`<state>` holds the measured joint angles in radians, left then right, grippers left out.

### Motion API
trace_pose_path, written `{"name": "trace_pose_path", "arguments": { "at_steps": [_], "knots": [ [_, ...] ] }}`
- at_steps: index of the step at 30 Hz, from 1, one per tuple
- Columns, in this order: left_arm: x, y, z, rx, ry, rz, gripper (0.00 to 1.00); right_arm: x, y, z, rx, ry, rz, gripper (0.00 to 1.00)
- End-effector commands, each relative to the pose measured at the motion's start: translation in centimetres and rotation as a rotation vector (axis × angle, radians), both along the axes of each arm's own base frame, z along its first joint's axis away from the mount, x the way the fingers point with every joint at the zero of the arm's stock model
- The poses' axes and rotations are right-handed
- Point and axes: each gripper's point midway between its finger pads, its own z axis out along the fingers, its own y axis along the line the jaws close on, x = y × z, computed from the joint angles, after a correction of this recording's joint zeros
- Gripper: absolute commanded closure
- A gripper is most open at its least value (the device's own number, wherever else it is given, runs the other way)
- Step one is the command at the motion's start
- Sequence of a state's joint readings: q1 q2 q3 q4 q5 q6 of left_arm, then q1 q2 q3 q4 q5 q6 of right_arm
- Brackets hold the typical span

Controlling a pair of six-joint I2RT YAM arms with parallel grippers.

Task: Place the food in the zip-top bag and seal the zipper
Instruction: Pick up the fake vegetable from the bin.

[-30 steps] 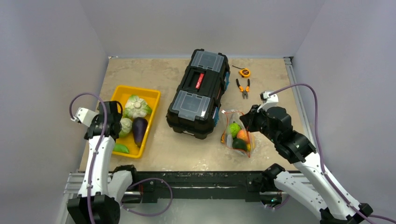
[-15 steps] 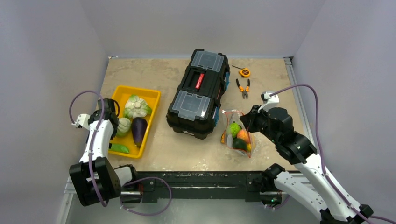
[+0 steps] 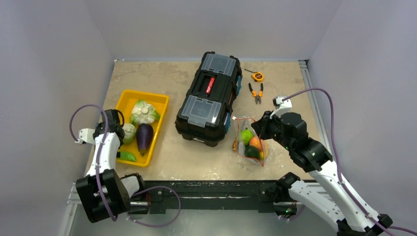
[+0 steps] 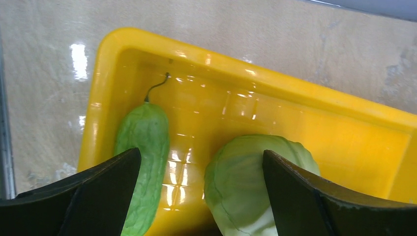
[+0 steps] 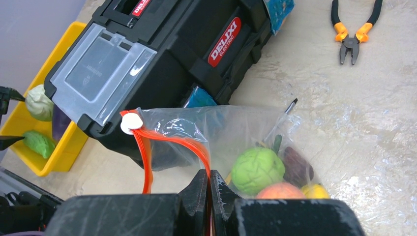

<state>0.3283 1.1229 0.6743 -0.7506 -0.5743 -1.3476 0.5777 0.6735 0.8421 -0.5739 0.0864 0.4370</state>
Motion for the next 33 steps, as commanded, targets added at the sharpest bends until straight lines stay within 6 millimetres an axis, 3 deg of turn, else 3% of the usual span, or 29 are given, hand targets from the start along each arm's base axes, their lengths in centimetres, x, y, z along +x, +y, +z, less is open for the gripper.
{"name": "trace_pose_path", "arguments": {
  "at_steps": [1,7,11,17,24,33],
  "knots": [
    [0.0,-2.4,-1.7,-0.097,0.038,-0.171,0.05,0.2,0.4,1.0,0.016,-0.046,0.019,1.0],
    [-1.0,-0.9,2.9,0.015,0.01,-0.14,0.01,0.2,0.4,0.9,0.016,-0.043,0.022,1.0],
    [-0.9,-1.0,4.2,0.014,-0.018,-0.126,0.03,0.1,0.4,1.0,0.02,-0.046,0.02,1.0],
    [-2.0,-1.1,3.1,-0.033,0.057,-0.037,0.06,0.0,0.3,1.1,0.022,-0.048,0.019,1.0],
    [-2.7,-1.3,-0.3,-0.118,0.096,0.037,0.15,0.0,0.3,1.2,0.022,-0.048,0.021,1.0],
    [-3.2,-1.0,-2.3,-0.156,0.174,0.084,0.16,0.1,0.4,1.0,0.018,-0.044,0.021,1.0]
  ]
}}
